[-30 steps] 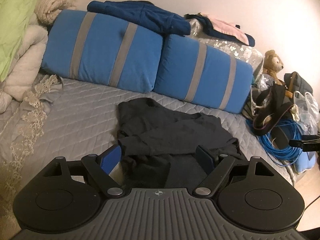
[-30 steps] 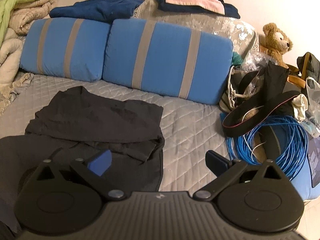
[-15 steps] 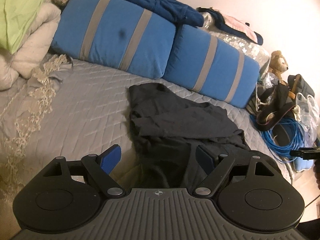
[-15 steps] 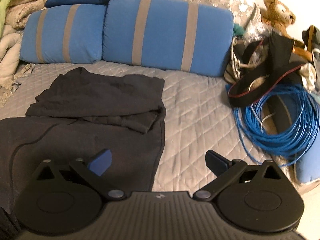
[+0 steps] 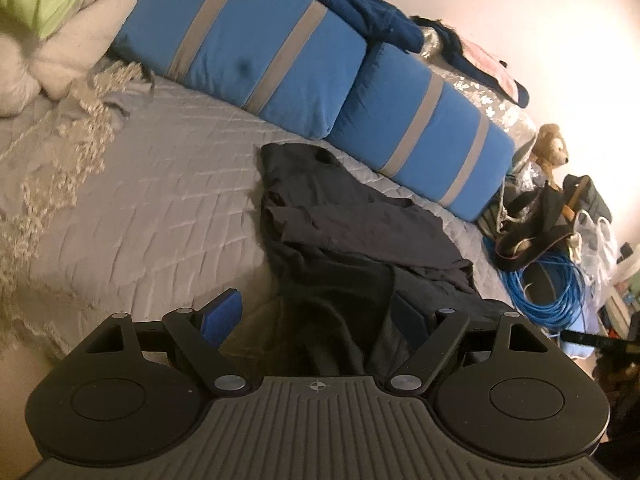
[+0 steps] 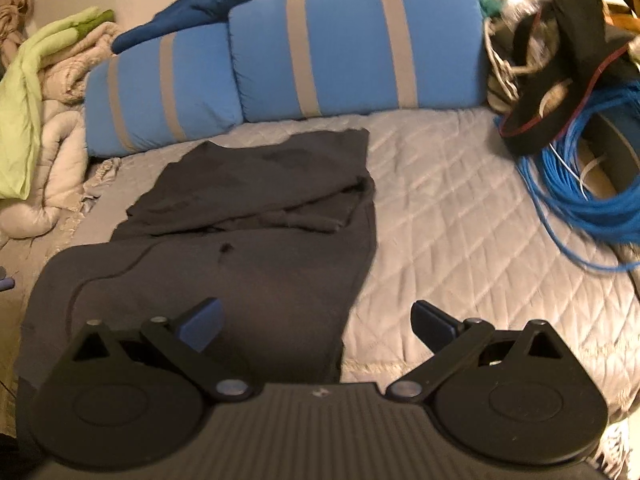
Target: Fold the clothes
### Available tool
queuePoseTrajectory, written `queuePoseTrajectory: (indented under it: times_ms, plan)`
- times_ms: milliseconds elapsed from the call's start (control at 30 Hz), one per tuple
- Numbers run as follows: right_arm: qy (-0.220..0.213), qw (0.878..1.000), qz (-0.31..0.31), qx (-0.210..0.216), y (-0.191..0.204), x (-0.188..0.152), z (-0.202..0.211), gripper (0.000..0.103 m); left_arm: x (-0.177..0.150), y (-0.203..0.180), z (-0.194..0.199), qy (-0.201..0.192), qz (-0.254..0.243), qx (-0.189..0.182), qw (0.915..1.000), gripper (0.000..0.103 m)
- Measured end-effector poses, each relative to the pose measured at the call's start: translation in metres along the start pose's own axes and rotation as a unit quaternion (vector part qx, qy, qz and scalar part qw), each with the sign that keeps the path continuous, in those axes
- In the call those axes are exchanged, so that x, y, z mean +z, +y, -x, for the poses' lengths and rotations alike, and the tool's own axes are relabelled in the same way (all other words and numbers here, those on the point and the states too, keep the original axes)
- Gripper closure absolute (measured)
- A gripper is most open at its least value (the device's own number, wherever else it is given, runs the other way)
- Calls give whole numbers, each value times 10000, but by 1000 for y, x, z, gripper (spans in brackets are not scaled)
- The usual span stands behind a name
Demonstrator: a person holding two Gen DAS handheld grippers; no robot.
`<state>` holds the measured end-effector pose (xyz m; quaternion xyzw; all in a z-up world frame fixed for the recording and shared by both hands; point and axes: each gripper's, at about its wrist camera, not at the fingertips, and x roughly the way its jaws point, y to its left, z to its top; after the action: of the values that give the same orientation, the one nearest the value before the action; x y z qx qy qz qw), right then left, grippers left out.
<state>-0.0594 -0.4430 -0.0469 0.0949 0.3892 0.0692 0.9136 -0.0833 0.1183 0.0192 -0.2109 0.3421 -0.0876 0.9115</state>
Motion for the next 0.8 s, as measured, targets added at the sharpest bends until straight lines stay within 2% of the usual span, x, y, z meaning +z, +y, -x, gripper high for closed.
queuePoseTrajectory:
  times_ms: [233, 367, 500, 633, 800]
  plan:
    - [148, 9993, -329, 38, -15, -14, -6, 0, -9, 11, -3, 98, 185, -114, 9997, 22]
    - [191, 9985, -427, 291, -22, -23, -7, 0, -11, 18, -4, 117, 366, -270, 9989, 22]
    - [208, 9948, -604, 789, -32, -32, -10, 0, -15, 29, -7, 181, 658, -592, 9959, 22]
    - [217, 9880, -782, 1310, -40, -42, -12, 0, -21, 43, -12, 324, 1092, -1042, 9880, 22]
    - [207, 9797, -913, 1773, -45, -52, -14, 0, -31, 61, -20, 486, 1643, -1542, 9731, 22]
